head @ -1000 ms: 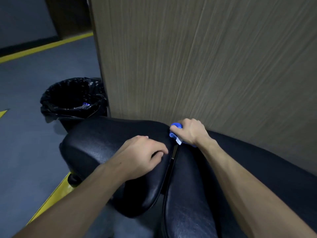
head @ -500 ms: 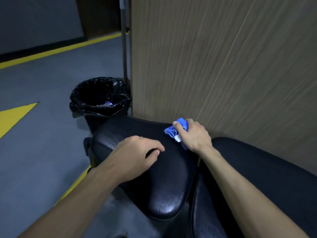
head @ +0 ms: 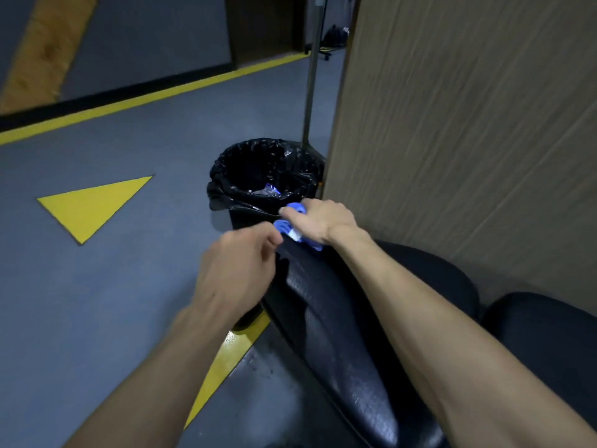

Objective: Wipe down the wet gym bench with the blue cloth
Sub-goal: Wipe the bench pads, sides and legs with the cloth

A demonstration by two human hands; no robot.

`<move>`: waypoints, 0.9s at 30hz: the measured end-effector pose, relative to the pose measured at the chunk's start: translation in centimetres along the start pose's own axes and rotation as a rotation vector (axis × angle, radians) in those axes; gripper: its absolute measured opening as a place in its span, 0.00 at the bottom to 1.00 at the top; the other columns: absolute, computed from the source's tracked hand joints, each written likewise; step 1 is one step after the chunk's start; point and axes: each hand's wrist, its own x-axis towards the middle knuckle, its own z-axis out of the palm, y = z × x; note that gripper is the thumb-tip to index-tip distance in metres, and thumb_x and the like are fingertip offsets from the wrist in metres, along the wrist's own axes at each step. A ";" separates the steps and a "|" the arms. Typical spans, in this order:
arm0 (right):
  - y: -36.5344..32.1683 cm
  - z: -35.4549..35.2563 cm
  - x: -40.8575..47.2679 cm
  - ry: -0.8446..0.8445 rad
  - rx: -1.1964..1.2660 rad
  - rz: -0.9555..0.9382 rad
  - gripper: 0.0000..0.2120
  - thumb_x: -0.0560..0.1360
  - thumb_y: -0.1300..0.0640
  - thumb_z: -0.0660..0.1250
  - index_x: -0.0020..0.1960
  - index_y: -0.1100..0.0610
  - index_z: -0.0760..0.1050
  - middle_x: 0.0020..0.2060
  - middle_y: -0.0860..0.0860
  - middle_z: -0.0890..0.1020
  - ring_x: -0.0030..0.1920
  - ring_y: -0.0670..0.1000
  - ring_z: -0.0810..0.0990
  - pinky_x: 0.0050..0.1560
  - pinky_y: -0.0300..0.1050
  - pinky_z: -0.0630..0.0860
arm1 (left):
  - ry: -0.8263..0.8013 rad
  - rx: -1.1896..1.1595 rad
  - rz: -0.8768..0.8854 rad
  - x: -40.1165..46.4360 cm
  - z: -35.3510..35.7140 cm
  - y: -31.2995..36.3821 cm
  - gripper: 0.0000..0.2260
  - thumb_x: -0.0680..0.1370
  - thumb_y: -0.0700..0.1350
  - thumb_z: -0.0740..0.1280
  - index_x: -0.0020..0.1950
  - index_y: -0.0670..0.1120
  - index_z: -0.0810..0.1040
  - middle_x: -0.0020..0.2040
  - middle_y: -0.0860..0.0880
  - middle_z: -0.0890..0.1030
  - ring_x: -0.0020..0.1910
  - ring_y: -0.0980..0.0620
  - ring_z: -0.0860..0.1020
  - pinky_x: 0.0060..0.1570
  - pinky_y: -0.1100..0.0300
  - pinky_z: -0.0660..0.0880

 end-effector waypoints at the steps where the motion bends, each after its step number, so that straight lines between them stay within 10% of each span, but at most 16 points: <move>1: -1.4 0.6 -0.3 0.024 -0.055 -0.101 0.29 0.75 0.32 0.53 0.62 0.50 0.77 0.61 0.56 0.80 0.62 0.59 0.77 0.55 0.52 0.69 | 0.052 -0.016 -0.031 0.0 -0.5 -0.6 0.09 0.75 0.43 0.64 0.50 0.57 0.78 0.44 0.56 0.84 0.45 0.44 0.81 0.40 0.55 0.75; 5: -4.6 3.2 -4.2 0.071 -0.118 -0.429 0.36 0.67 0.31 0.45 0.59 0.49 0.78 0.61 0.52 0.79 0.68 0.54 0.70 0.71 0.58 0.61 | 0.104 -0.093 -0.164 0.2 -1.8 -2.2 0.11 0.73 0.40 0.61 0.45 0.58 0.75 0.38 0.57 0.79 0.40 0.47 0.76 0.35 0.57 0.69; 11: -1.9 8.0 -14.9 0.254 -0.326 -0.609 0.38 0.72 0.40 0.63 0.78 0.55 0.61 0.80 0.56 0.58 0.80 0.57 0.53 0.77 0.60 0.54 | 0.100 -0.110 -0.138 -0.9 -2.1 -1.3 0.13 0.75 0.39 0.60 0.47 0.55 0.79 0.42 0.58 0.82 0.44 0.49 0.79 0.43 0.55 0.75; 21: 2.3 2.0 -4.3 0.096 0.061 -0.085 0.35 0.79 0.35 0.51 0.81 0.51 0.55 0.80 0.55 0.55 0.80 0.53 0.51 0.78 0.56 0.51 | 0.082 -0.068 -0.068 -2.1 -3.3 0.4 0.16 0.76 0.38 0.58 0.53 0.54 0.80 0.50 0.55 0.83 0.48 0.48 0.79 0.42 0.58 0.68; 27: 3.7 5.3 -19.3 0.217 -0.016 -0.523 0.33 0.76 0.37 0.58 0.78 0.50 0.64 0.80 0.52 0.58 0.81 0.51 0.51 0.79 0.55 0.51 | 0.012 -0.099 0.013 -1.4 -1.6 1.2 0.16 0.76 0.38 0.58 0.54 0.55 0.80 0.53 0.55 0.83 0.53 0.48 0.80 0.50 0.54 0.76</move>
